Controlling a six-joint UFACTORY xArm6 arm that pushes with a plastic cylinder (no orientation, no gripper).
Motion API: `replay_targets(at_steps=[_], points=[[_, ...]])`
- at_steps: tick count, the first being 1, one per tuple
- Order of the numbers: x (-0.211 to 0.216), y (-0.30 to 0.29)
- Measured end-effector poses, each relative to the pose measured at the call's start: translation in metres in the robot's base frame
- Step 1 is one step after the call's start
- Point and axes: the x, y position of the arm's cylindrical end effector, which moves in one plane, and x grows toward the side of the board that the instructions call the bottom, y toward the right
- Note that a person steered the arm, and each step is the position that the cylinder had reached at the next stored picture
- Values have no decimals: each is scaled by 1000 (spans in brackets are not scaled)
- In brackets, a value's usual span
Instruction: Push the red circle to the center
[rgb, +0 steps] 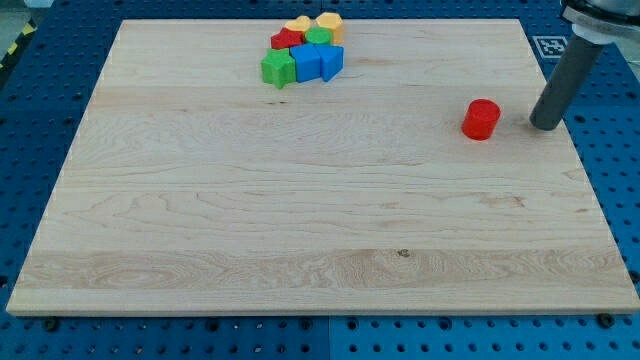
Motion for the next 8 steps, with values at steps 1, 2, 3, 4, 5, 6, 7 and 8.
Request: replay_targets(at_steps=[1, 2, 3, 4, 5, 6, 7, 8], points=[[0, 0], [0, -3], [0, -23], [0, -49], [0, -79], [0, -109], [-4, -126], [-2, -126]])
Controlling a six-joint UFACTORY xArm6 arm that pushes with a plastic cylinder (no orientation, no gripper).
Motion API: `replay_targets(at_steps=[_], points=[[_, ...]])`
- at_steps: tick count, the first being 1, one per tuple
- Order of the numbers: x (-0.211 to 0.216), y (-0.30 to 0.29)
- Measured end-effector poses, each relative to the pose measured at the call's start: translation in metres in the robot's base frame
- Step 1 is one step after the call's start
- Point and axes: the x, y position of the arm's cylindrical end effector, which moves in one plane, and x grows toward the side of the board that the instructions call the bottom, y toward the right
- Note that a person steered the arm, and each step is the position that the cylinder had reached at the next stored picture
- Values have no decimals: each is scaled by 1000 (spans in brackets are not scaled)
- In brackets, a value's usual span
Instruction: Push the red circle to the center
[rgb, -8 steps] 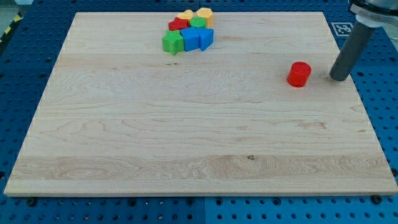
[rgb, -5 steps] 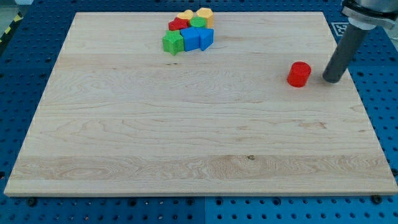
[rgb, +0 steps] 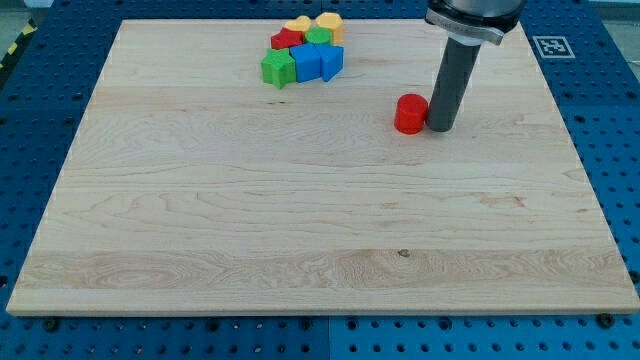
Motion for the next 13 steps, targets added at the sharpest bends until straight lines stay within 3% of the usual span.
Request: replay_targets(at_steps=[3, 10, 13], points=[[-18, -1], [-18, -97], [-18, -101]])
